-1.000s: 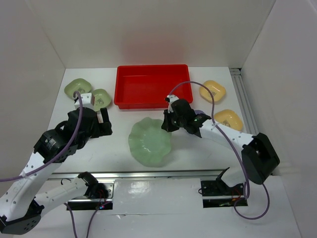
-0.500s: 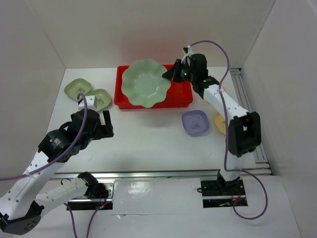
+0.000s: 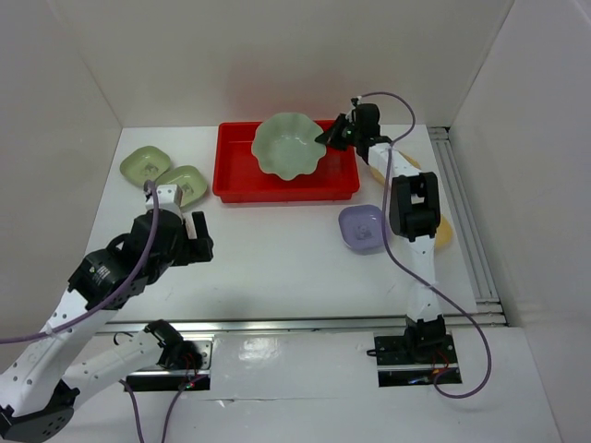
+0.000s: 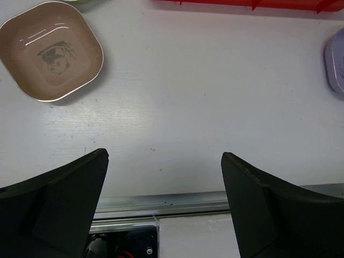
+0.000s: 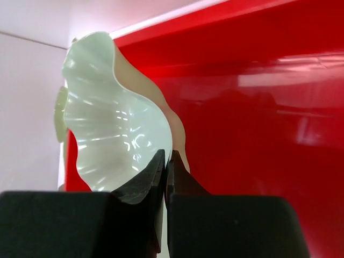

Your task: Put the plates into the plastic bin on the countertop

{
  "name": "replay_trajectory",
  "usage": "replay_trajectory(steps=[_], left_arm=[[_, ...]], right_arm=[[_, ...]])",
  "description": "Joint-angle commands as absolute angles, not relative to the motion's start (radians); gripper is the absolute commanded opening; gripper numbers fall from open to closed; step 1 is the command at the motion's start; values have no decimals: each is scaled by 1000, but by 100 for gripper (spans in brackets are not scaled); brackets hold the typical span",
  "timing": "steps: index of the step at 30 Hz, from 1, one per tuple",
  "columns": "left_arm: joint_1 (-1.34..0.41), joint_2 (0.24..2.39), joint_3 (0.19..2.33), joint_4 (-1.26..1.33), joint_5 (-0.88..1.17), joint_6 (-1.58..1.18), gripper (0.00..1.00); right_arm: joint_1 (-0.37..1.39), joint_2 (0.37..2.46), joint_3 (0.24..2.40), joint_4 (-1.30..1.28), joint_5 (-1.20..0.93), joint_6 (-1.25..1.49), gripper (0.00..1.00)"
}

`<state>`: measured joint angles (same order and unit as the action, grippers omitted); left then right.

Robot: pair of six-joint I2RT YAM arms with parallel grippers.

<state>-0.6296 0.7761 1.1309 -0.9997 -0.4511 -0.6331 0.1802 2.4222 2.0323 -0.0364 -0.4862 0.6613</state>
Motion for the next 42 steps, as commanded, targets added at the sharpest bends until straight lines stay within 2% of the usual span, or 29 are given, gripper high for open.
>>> replay_trajectory(steps=[1, 3, 5, 7, 9, 10, 12, 14, 17, 24, 25, 26, 30, 33, 38, 41, 42], left_arm=[[-627, 767, 1118, -963, -433, -629, 100], [-627, 758, 1118, -954, -433, -629, 100], [-627, 758, 1118, -954, -422, -629, 100], [-627, 758, 1118, -954, -422, -629, 100], [-627, 767, 1118, -945, -411, -629, 100], [-627, 767, 1118, -945, -411, -629, 100], [-627, 778, 1118, -936, -399, -629, 100], [-627, 788, 1118, -936, -388, -620, 100], [-627, 788, 1118, -927, -377, -620, 100], [-627, 798, 1118, -916, -348, -620, 100], [-627, 798, 1118, -916, -338, -620, 100], [-627, 798, 1118, -904, -327, -620, 100], [-627, 808, 1118, -884, -316, -620, 100], [-627, 818, 1118, -864, -290, -620, 100], [-627, 828, 1100, -802, -252, -620, 100], [-627, 857, 1063, -703, -197, -638, 100], [-627, 885, 1040, -668, -172, -638, 100]], right_arm=[[187, 2421, 2135, -41, -515, 664, 0], [178, 2433, 2135, -41, -515, 664, 1], [178, 2445, 2126, -41, -526, 664, 8], [178, 2445, 2126, -32, -554, 664, 19], [187, 2445, 2097, -20, -563, 664, 21], [187, 2430, 2088, -9, -572, 655, 29], [196, 2416, 2088, -9, -581, 644, 52], [205, 2405, 2100, -46, -581, 629, 54], [206, 2367, 2109, -93, -560, 598, 69], [206, 2240, 1996, -107, -526, 577, 71], [206, 2208, 1996, -123, -516, 566, 75], [216, 2186, 1968, -158, -485, 546, 84], [238, 2100, 1950, -276, -383, 532, 99], [238, 2065, 1950, -353, -319, 505, 99], [247, 1930, 1876, -325, -298, 486, 99], [282, 1823, 1853, -389, -206, 439, 99], [316, 1783, 1836, -390, -107, 410, 99]])
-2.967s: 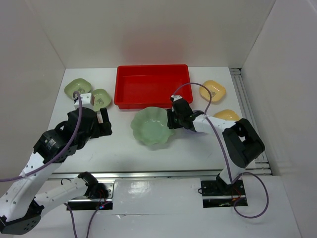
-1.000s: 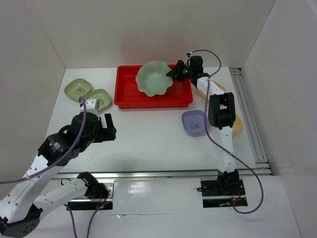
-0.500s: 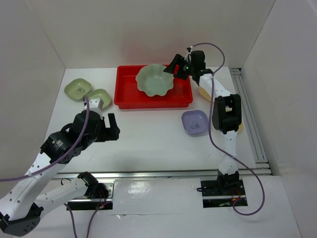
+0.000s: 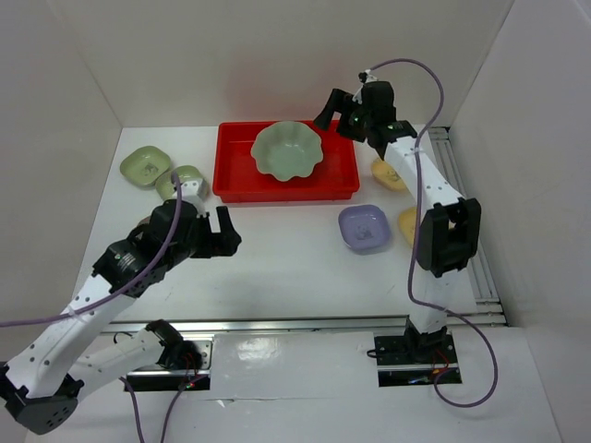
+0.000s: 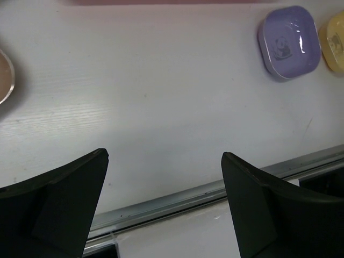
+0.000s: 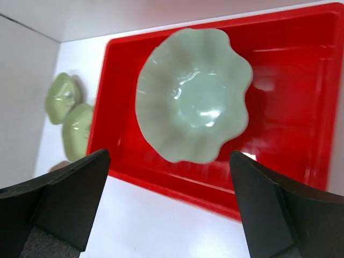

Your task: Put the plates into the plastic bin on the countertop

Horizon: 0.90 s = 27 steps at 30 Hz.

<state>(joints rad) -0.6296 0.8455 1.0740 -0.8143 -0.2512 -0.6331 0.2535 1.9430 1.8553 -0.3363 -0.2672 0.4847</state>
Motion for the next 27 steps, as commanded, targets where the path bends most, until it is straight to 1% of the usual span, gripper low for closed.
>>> replay_trajectory(steps=[1, 2, 3, 4, 6, 7, 8, 10, 11, 12, 13, 15, 16, 19, 22, 27], left_arm=[[-627, 899, 1020, -623, -108, -667, 100], [-627, 914, 997, -568, -68, -678, 100], [-627, 931, 971, -435, -23, -687, 100], [-637, 975, 919, -363, 48, -715, 100], [-678, 1044, 891, -234, 96, -748, 100], [-701, 1087, 891, -139, 97, -771, 100], [-725, 1185, 909, -114, 77, -781, 100], [-793, 1293, 986, -63, 29, -791, 100], [-813, 1348, 1015, -49, 15, -792, 100], [-828, 1458, 1044, -40, 15, -792, 100], [-847, 1512, 1077, -40, 0, -802, 98], [-859, 1613, 1169, -8, -9, -813, 98], [-859, 1699, 1193, -8, -9, -822, 98], [-868, 1825, 1282, 2, -18, -850, 98], [-868, 1888, 1347, 2, -78, -879, 98], [-868, 2049, 1531, -89, -126, -893, 98]], right_arm=[[334, 1740, 1783, -402, -48, 399, 99], [353, 1645, 1751, -402, 10, 399, 99], [365, 1594, 1717, -402, 53, 387, 99], [388, 1545, 1647, -402, 111, 387, 99], [411, 1415, 1599, -416, 161, 376, 99], [434, 1382, 1567, -437, 205, 367, 99], [434, 1358, 1566, -458, 227, 367, 99], [460, 1307, 1566, -530, 291, 347, 99], [472, 1295, 1566, -554, 316, 347, 99], [472, 1283, 1566, -574, 337, 347, 99], [472, 1261, 1566, -609, 357, 347, 99], [482, 1232, 1566, -623, 396, 347, 99], [482, 1203, 1557, -647, 406, 336, 99], [482, 1170, 1557, -685, 448, 336, 99], [482, 1143, 1566, -695, 448, 336, 99], [482, 1104, 1543, -683, 400, 336, 99]])
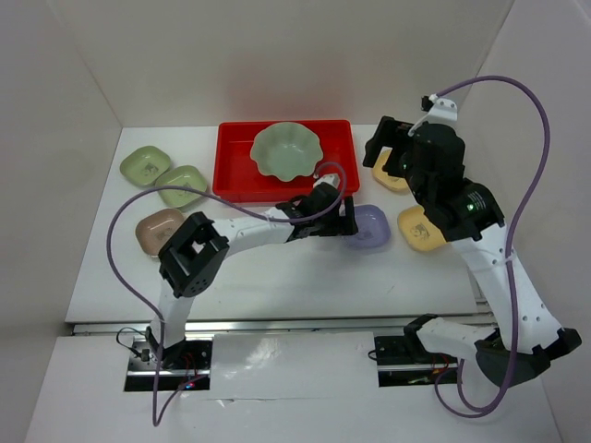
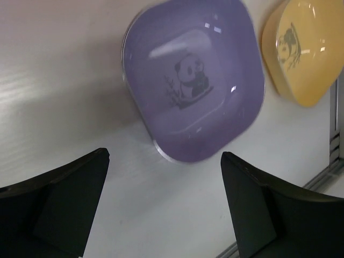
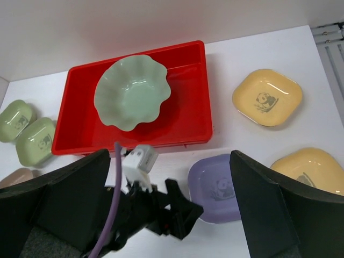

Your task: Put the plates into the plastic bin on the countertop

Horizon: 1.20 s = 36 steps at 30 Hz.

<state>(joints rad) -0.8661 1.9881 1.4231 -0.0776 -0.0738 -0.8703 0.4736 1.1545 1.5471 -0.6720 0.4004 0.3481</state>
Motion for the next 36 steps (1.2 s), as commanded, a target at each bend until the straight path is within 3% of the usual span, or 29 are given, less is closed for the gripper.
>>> replay_trajectory(steps=[1, 4, 7, 13, 18, 19, 20, 21, 22, 24, 36], left_arm=[[-868, 2072, 1561, -116, -141, -893, 98], [-877, 2144, 1646, -192, -190, -913, 97], [-877, 2180, 1680, -260, -250, -951, 88], [-877, 2218, 1701, -322, -297, -982, 85], [-877, 2289, 1779, -403, -319, -982, 56], [-877, 2302, 1801, -413, -319, -982, 49], [-877, 2313, 1801, -423, -319, -995, 36], [-887, 2313, 1801, -423, -319, -996, 17], [-887, 2313, 1790, -423, -328, -996, 6], [-896, 2281, 1753, -423, -328, -1005, 0], [-954, 1824, 1509, -580, -363, -939, 0]], right_arm=[[482, 1104, 1543, -674, 400, 336, 99], [472, 1095, 1543, -673, 379, 336, 99], [472, 1095, 1543, -664, 379, 336, 99], [472, 1086, 1543, -655, 357, 327, 99], [472, 1066, 1532, -624, 336, 327, 99], [472, 1066, 1522, -624, 336, 327, 99], [472, 1066, 1522, -624, 336, 327, 99], [472, 1066, 1522, -624, 336, 327, 99], [472, 1057, 1522, -624, 336, 327, 99], [472, 1057, 1522, -624, 336, 327, 99], [472, 1037, 1511, -597, 350, 336, 99]])
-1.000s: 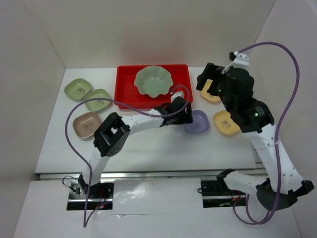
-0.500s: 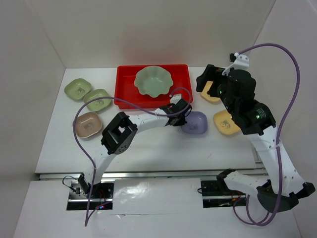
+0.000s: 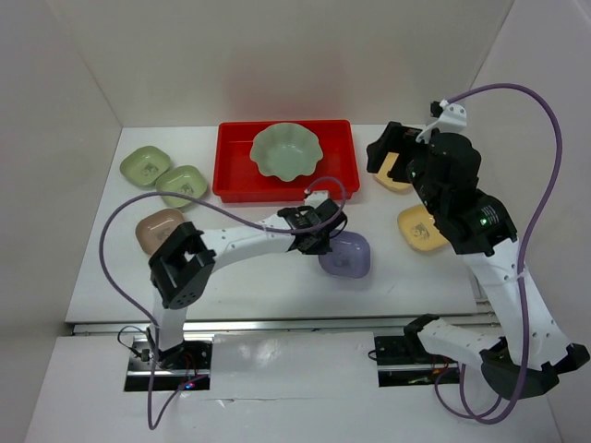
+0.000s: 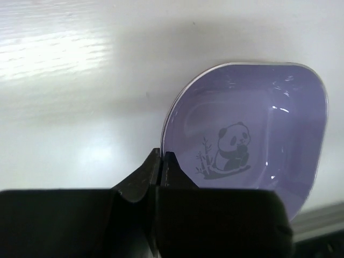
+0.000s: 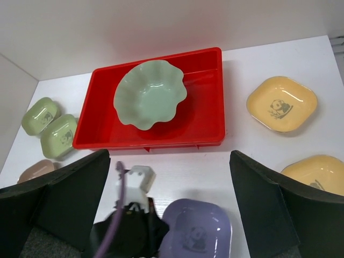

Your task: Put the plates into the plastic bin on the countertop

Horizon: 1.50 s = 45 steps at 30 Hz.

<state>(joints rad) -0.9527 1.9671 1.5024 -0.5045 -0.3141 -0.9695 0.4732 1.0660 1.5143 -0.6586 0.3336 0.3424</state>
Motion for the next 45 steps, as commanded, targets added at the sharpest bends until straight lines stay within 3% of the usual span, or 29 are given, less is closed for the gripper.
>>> replay_trajectory(steps=[1, 9, 19, 33, 36, 40, 42, 43, 44, 45], left_arm=[[-928, 1798, 1520, -597, -377, -927, 0], [-646, 1793, 1779, -675, -344, -809, 0], [-411, 2230, 2332, -598, -191, -632, 0], [-287, 2342, 2289, -370, -124, -584, 0], [-287, 2367, 2321, -370, -112, -574, 18], [-287, 2390, 2307, -370, -112, -574, 26], [-287, 2399, 2284, -370, -121, -584, 37], [-287, 2399, 2273, -370, -121, -584, 53], [-287, 2399, 2273, -370, -121, -584, 62], [-287, 2399, 2249, -370, -121, -584, 64]], right_arm=[[472, 1026, 1511, -585, 336, 336, 99], [472, 985, 1482, -537, 322, 354, 99], [463, 985, 1441, -517, 313, 354, 99], [463, 916, 1359, -495, 236, 364, 99], [463, 916, 1350, -495, 249, 364, 99], [463, 916, 1359, -506, 249, 364, 99], [463, 925, 1359, -515, 249, 364, 99], [463, 925, 1359, -515, 249, 364, 99], [463, 934, 1359, -515, 249, 364, 99], [463, 934, 1359, -515, 249, 364, 99]])
